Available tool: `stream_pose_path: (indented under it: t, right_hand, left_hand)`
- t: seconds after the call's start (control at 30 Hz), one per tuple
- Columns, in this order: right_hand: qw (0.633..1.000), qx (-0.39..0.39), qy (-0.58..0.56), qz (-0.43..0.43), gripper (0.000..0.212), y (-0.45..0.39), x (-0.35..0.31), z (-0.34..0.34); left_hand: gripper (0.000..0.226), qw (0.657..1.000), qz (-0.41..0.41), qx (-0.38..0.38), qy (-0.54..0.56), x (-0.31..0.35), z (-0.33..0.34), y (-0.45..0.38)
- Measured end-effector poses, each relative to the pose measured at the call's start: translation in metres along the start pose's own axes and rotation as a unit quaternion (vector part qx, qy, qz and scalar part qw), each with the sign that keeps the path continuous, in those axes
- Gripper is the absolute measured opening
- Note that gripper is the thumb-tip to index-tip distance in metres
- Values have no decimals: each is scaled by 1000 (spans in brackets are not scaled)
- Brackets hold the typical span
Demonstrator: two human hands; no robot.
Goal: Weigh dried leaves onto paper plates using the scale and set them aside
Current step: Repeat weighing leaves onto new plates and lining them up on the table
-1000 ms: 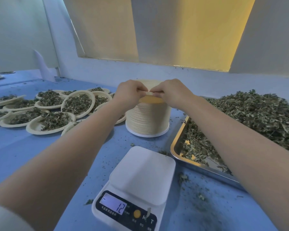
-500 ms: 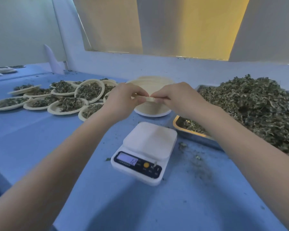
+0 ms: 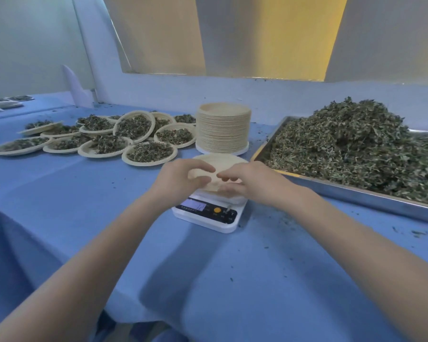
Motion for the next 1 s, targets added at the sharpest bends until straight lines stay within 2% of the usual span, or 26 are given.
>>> stream_pose_path:
  t: [0.27, 0.43, 0.67, 0.77, 0.9, 1.0]
  right_hand:
    - [998, 54, -24, 4, 31, -21, 6, -16]
    - [997, 71, -40, 8, 23, -33, 7, -14]
    - [993, 84, -77, 24, 19, -37, 29, -8]
    - [991, 95, -70, 60, 17, -29, 56, -12]
    - [986, 90, -6, 142, 24, -6, 107, -18]
    - [981, 58, 20, 186, 19, 18, 144, -19]
  left_hand:
    - [15, 997, 58, 23, 45, 14, -15, -20]
    - [14, 994, 58, 22, 91, 12, -5, -29]
    - [19, 997, 43, -19, 57, 19, 10, -46]
    - [24, 997, 56, -32, 37, 39, 31, -62]
    - [25, 995, 70, -65, 10, 72, 85, -88]
    - [30, 994, 66, -90, 15, 92, 131, -104]
Point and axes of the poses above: each hand's wrist, its own y-axis away from the middle knuckle, its own z-axis out of the palm, x = y × z, the point moved 3 cm from there along -y, towards the middle knuckle, and after that the axes turned 13 degrees about y, right-handed, at the moved point
